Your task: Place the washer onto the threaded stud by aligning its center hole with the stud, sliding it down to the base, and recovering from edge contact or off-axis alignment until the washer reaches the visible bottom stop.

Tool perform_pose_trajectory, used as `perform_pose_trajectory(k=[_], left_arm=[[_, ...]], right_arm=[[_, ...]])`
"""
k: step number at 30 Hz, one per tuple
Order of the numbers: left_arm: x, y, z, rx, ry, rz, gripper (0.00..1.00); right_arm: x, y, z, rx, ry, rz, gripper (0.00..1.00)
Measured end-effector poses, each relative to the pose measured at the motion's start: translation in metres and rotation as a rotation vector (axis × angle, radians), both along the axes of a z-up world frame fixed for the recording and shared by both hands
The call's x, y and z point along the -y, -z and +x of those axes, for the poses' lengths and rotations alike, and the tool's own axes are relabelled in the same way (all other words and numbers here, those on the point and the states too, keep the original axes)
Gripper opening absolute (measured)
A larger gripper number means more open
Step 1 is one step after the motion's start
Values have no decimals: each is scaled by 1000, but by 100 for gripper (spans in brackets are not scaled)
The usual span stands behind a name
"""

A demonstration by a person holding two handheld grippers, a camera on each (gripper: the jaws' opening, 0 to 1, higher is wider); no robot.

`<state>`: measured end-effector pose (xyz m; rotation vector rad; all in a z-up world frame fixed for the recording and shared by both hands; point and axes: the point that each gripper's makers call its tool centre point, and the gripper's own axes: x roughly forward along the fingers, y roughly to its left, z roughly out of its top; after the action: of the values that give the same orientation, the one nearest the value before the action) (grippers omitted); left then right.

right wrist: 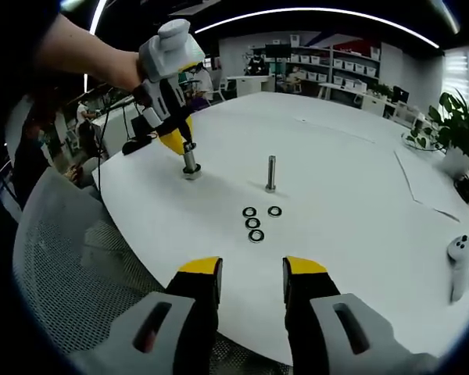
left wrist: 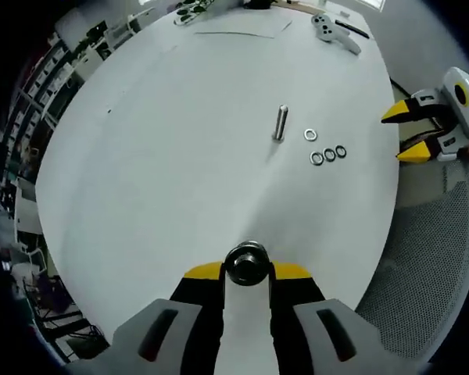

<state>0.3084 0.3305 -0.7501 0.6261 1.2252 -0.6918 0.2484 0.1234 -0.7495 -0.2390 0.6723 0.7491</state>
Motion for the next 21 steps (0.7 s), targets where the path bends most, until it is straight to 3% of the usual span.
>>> perform_pose_trajectory(k=[21], left_arm=[[1, 31, -1, -33, 74, 58, 19]], right_arm=[[4, 2, 1, -4, 15, -20, 33]])
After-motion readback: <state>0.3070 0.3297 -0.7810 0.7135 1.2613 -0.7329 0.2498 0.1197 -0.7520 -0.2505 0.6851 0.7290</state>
